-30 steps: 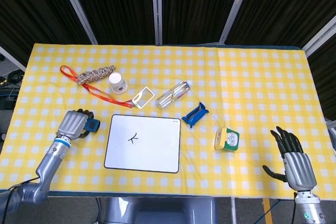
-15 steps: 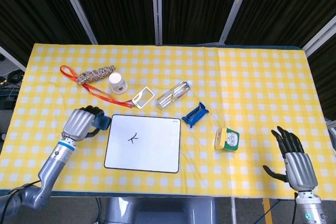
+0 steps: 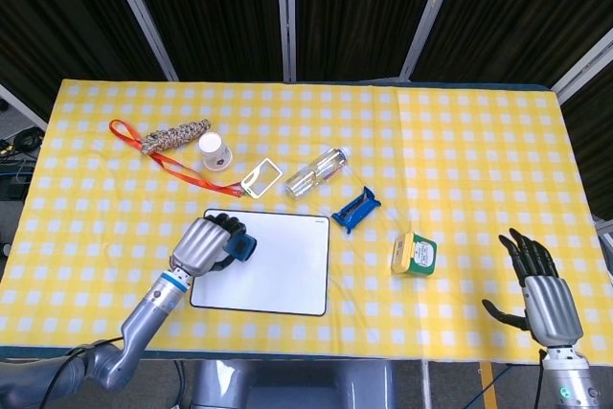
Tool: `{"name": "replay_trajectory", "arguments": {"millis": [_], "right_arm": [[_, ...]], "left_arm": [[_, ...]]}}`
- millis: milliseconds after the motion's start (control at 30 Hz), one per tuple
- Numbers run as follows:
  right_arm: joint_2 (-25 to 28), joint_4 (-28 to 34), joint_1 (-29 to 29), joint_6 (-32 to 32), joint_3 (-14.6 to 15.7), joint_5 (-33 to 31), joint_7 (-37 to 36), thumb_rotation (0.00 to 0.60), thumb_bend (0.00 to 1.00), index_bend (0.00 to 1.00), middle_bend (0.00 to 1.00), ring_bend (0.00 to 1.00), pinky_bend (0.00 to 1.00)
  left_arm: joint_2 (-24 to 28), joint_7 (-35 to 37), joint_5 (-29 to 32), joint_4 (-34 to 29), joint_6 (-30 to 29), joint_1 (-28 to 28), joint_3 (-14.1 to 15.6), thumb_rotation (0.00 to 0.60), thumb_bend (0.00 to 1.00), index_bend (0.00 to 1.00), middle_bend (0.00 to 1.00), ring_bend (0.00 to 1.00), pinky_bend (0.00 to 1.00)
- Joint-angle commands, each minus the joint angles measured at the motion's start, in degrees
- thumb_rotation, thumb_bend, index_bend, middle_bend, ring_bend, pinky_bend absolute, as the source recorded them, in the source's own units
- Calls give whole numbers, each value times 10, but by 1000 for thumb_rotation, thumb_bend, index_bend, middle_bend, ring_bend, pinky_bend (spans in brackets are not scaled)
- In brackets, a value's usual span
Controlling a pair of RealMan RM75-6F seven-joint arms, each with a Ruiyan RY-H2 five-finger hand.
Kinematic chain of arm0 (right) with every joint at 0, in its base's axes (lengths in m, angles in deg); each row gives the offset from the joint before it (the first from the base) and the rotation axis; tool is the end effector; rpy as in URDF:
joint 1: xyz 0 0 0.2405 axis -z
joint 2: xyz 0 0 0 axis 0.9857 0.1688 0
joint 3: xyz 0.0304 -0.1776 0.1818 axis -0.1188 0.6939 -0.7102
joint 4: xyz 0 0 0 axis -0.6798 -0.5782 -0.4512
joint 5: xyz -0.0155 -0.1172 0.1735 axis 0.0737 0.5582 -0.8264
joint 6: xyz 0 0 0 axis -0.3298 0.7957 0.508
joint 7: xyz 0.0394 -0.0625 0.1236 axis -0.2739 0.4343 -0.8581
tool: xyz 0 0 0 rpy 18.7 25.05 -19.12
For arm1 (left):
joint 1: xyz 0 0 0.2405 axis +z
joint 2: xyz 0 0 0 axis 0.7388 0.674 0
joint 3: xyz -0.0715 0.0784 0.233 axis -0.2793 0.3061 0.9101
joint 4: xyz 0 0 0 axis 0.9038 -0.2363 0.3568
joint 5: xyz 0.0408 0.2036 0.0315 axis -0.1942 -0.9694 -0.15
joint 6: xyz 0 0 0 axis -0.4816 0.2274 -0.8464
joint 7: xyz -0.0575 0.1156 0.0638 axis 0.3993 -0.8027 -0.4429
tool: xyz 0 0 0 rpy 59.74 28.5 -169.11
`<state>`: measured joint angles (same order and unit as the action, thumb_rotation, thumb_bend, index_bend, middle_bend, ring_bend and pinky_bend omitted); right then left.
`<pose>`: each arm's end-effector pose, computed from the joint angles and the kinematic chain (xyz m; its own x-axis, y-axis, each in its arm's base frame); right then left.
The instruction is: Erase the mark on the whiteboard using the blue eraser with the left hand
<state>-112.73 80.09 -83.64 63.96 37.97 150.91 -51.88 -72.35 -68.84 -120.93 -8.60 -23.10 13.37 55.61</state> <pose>-0.2937 -0.1682 0.1297 0.2107 -0.0349 0.9769 -0.9772 -0.0323 0.2096 -0.1690 0.2903 -0.0526 0.5154 0.1488 0.8440 0.7703 -0.5119 -0.3801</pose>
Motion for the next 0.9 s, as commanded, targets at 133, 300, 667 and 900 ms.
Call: {"name": "replay_trajectory", "arguments": {"millis": [133, 300, 667, 900], "right_arm": [[0, 2, 0, 1, 2, 5, 0, 600, 71, 0, 0, 0, 0], [1, 3, 0, 0, 3, 6, -1, 600, 71, 0, 0, 0, 0], [1, 3, 1, 2, 5, 9, -1, 600, 72, 0, 0, 0, 0], [-2, 3, 0, 0, 6, 10, 4, 600, 72, 0, 0, 0, 0]], "left_arm": [[-42, -19, 7, -22, 14, -12, -2, 600, 567, 780, 580, 540, 509], [-65, -22, 3, -26, 19, -16, 3, 600, 567, 780, 580, 540, 509], [-75, -26, 0, -17, 18, -15, 10, 600, 567, 780, 580, 540, 509], [-61, -12, 8, 5, 21, -8, 13, 600, 566, 780, 580, 540, 509]]}}
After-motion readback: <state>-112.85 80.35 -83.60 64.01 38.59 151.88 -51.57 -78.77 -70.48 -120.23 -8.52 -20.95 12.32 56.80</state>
